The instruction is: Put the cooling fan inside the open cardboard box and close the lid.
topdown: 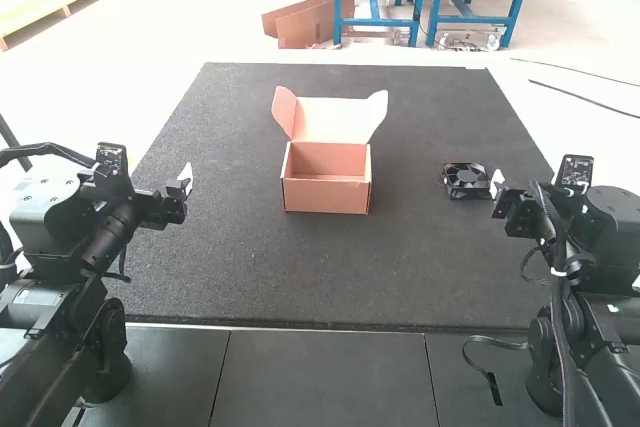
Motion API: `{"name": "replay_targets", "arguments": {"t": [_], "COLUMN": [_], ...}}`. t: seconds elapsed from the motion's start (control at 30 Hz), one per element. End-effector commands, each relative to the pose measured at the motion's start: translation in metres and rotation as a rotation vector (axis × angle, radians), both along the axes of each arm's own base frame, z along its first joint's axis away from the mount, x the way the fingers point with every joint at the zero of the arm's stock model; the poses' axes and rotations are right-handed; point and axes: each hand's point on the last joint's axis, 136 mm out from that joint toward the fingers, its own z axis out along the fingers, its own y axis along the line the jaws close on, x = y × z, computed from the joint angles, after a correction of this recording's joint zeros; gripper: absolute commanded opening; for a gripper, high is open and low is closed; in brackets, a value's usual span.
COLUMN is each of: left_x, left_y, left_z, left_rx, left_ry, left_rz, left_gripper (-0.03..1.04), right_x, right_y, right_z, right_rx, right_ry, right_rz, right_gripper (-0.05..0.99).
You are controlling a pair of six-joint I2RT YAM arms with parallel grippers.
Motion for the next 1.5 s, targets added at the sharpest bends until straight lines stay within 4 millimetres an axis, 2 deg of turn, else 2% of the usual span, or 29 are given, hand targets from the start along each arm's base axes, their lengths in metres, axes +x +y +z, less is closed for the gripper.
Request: {"name": "replay_targets", "arguments": {"t": [0.0,1.1,1.2,1.3,1.4,1.47], "left_x": [0.000,0.000,0.000,-0.001,-0.003,-0.004], "left_y": [0.002,0.002,0.004,0.010,0.014,0.017], "left_z": [0.001,0.003,0.011,0.034,0.050,0.054], "left_rx": [0.018,0.004,-0.008,-0.043,-0.048,-0.050], "left_ry": [-0.013,-0.021,-0.049,-0.140,-0.205,-0.219], "left_rz": [0.007,0.009,0.018,0.052,0.074,0.090], "left_gripper": [0.97,0.97,0.97,0.97,0.97,0.97], "right_x": [0.000,0.000,0.001,0.001,-0.001,-0.003], "right_y": [-0.004,-0.004,-0.007,-0.011,-0.012,-0.013], "right_z": [-0.002,0.001,0.007,0.028,0.055,0.065], "right_rx": [0.007,0.041,0.057,0.078,0.081,0.082], "right_ry": [0.002,-0.008,-0.033,-0.118,-0.229,-0.260], "right_rz": [-0.026,-0.029,-0.043,-0.066,-0.066,-0.068], "right_gripper": [0.91,0.91,0.91,0.91,0.91,0.91]}}
